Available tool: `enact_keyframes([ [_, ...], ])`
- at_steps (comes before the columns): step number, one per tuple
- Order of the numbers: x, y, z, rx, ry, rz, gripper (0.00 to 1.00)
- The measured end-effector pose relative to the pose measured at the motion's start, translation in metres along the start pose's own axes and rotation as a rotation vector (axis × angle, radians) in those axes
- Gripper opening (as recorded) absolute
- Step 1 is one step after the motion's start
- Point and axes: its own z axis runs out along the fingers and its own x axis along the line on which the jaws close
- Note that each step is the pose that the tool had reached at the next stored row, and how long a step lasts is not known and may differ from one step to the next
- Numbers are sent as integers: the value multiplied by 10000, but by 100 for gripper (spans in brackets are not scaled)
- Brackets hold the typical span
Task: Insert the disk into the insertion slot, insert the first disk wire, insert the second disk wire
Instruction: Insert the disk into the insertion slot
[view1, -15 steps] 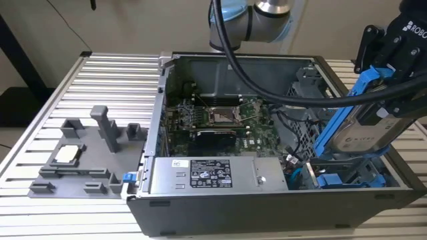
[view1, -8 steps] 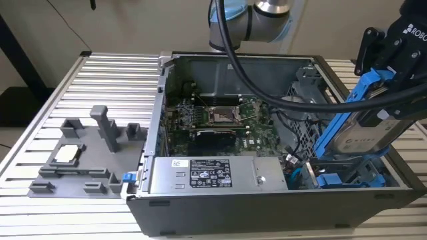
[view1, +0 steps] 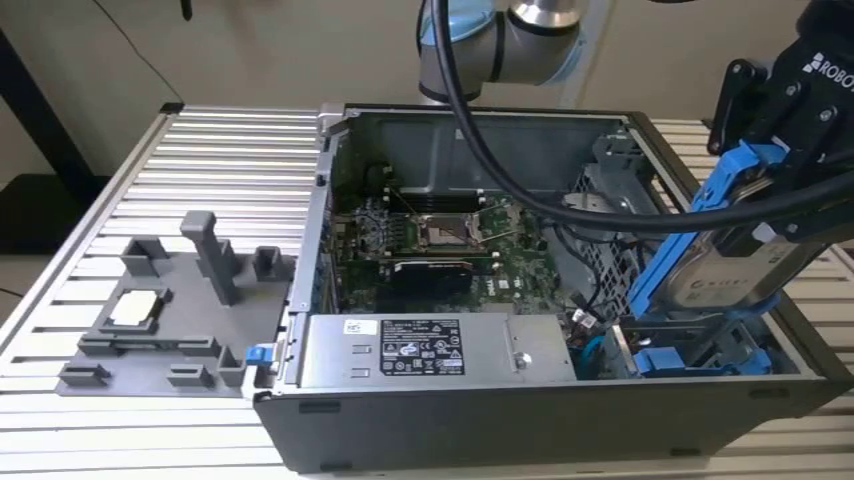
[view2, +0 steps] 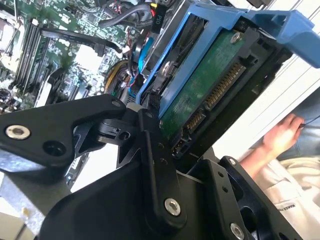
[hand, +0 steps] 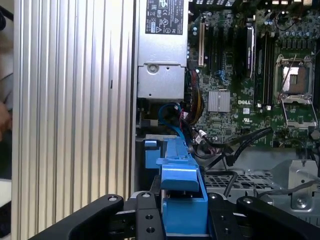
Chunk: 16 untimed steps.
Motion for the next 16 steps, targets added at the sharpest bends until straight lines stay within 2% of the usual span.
enact_keyframes([
  [16, 0, -1, 22, 0, 0, 0, 33],
])
